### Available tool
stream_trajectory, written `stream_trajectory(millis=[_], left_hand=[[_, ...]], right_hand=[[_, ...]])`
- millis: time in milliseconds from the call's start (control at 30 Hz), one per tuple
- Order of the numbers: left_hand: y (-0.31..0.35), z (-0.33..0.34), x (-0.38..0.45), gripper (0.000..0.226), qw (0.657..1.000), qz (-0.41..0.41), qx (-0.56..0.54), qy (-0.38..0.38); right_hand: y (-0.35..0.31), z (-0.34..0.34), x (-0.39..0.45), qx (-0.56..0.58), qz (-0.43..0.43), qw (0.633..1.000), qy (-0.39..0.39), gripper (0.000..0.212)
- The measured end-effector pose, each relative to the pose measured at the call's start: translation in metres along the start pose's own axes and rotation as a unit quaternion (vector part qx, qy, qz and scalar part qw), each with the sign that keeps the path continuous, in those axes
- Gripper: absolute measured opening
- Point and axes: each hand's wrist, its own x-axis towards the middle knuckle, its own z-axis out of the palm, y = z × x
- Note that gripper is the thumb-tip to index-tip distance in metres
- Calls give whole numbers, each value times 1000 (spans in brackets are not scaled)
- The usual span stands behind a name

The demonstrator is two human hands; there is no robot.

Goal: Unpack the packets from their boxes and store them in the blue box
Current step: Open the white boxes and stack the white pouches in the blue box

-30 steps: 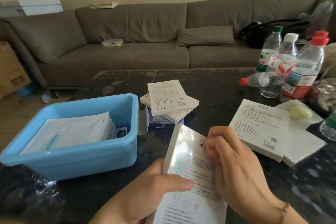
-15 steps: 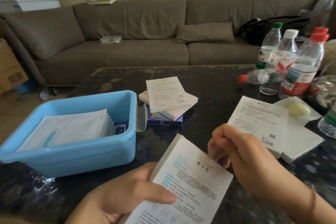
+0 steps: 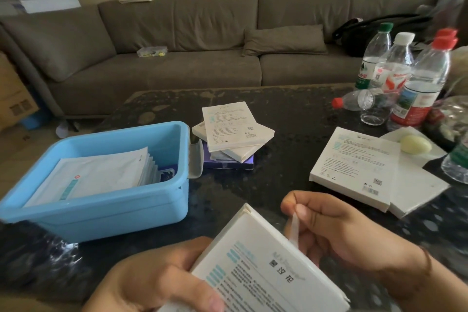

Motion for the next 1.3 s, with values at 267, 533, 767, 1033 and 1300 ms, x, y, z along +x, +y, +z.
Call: stream_trajectory(millis=[267,533,767,1033,1300], left_hand=[[15,-9,-5,50,986,72,-109,-103],[16,-9,1,49,962,105,-200,-153],[13,-9,0,46,966,95,-201,-132],[15,-10,0,49,959,89,-220,-153],[5,-15,-3,48,968,65,-207,-127]], right_hand=[[-5,-1,3,37,-35,978,202,21],[-14,-9,-16,-207,-27,977,39,39],[-8,-8,-12,-172,-37,984,5,26],[-9,2,-13,-199,-47,977,57,36],[-13,10,-18,-244,-46,967,61,34]])
